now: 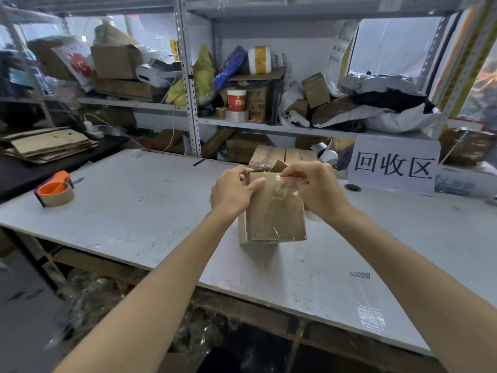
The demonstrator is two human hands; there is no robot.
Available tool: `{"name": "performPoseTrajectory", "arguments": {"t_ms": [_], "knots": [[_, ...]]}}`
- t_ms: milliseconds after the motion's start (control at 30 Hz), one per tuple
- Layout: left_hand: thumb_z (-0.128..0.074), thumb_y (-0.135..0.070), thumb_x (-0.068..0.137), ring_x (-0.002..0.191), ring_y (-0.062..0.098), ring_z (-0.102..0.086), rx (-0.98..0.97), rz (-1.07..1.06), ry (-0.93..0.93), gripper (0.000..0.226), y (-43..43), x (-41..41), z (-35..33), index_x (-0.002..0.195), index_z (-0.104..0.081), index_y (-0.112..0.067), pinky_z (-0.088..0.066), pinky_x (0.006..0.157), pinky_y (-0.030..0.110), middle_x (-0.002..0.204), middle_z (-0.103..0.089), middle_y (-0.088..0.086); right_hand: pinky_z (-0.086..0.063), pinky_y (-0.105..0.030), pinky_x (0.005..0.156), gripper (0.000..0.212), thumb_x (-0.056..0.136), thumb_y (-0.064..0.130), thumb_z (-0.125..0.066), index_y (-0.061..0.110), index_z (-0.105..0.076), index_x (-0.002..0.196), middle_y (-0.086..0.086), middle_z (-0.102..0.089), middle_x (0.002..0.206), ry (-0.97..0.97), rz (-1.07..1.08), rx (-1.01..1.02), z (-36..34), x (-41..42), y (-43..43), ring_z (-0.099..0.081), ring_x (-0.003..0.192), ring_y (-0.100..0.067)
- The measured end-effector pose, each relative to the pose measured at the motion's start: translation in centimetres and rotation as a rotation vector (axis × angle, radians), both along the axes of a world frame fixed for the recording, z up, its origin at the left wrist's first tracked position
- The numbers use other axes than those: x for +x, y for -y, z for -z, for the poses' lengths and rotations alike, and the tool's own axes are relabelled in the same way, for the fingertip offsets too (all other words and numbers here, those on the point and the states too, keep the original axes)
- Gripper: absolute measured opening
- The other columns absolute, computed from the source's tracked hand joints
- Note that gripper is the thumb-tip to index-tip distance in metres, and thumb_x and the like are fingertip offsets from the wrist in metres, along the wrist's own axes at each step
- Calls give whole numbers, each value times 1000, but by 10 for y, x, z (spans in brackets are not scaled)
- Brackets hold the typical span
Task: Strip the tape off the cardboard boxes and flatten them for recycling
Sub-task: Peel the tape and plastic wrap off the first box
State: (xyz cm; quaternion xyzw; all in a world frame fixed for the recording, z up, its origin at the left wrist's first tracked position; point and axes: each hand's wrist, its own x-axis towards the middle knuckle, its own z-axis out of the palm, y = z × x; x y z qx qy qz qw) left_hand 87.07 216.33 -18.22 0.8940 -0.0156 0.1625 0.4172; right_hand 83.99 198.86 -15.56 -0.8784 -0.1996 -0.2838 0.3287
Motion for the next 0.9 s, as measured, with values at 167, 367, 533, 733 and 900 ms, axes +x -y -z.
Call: {"name": "performPoseTrajectory", "arguments": {"t_ms": [167,367,533,733,900], "knots": [[-61,-53,92,100,23,-63,-11,15,23,34,9,2,1,117,-66,-31,-52,90,37,112,-63,1,-48,-41,81,23,76,7,-75,10,-70,98,-6,-63,102,11,36,-227,13,2,1,-53,92,-26],[-57,-37,98,114,20,-53,-77,161,53,32,16,1,7,125,-58,-20,-48,93,35,124,-57,4,-57,-40,74,10,86,6,-66,11,-61,94,-7,-68,86,-69,31,68,11,1,10,-66,78,-19],[-59,-35,98,110,22,-60,-76,161,146,29,15,-6,7,121,-65,-18,-51,93,43,118,-66,4,-56,-49,68,12,84,-2,-64,8,-66,91,-15,-70,80,-221,-81,34,-4,-8,16,-65,69,-34],[-69,-36,91,91,19,-60,-250,147,107,26,14,-6,-3,106,-72,-15,-52,82,33,101,-67,9,-55,-32,67,27,80,-7,-66,11,-57,99,-10,-63,94,-366,-133,102,-19,-5,28,-63,71,-24],[-71,-36,89,90,15,-58,-242,166,65,26,14,-6,-5,107,-72,-16,-51,79,27,99,-67,7,-41,-23,69,16,79,0,-70,14,-71,87,-2,-67,88,125,118,-158,0,-8,12,-59,84,-19]]}}
